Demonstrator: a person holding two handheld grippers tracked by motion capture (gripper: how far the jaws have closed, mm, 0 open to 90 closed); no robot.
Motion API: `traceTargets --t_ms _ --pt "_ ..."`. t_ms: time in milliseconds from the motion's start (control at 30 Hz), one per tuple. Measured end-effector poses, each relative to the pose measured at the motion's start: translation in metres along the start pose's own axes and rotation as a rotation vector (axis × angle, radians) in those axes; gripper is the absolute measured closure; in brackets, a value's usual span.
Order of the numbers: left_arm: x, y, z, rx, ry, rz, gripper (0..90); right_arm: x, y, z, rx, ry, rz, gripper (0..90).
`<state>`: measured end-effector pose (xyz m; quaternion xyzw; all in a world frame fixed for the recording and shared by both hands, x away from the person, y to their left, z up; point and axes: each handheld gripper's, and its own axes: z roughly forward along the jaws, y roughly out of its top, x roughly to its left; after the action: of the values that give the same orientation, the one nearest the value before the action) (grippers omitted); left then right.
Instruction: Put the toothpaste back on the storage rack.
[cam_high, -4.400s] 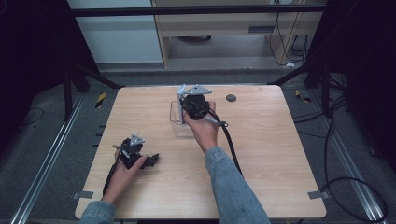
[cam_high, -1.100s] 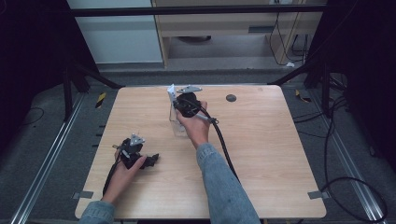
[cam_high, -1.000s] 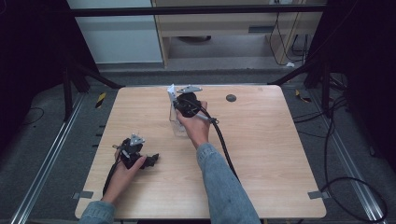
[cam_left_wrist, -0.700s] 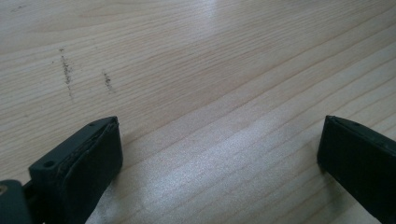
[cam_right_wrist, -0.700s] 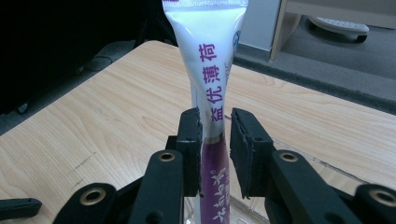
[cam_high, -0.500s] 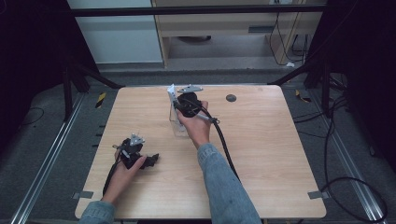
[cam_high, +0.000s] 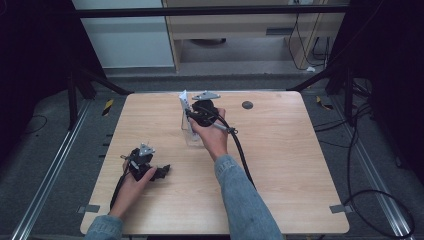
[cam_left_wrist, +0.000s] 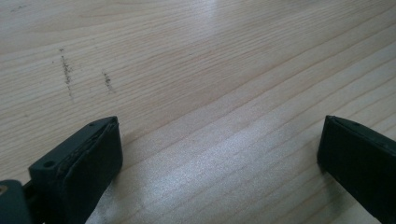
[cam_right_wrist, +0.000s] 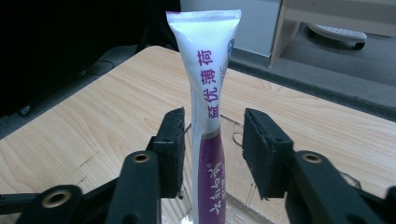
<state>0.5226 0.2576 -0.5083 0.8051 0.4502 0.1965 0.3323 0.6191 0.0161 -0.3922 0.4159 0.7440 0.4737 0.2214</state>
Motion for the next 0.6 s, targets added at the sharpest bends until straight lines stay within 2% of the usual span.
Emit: traceTargets --t_ms 100,367,600 --pt "0.0 0.0 0.0 0.0 0.0 0.0 0.0 0.0 0.001 -0.004 -0.007 0.001 -0.003 54.3" --pt "0.0 0.0 0.0 0.001 0.0 0.001 0.0 -0.003 0.002 -0.012 -0.008 0.012 0.007 34.5" --pt "0.0 0.0 0.0 0.0 0.0 0.0 0.0 -0.007 0.0 -0.02 -0.016 0.052 0.025 26.1"
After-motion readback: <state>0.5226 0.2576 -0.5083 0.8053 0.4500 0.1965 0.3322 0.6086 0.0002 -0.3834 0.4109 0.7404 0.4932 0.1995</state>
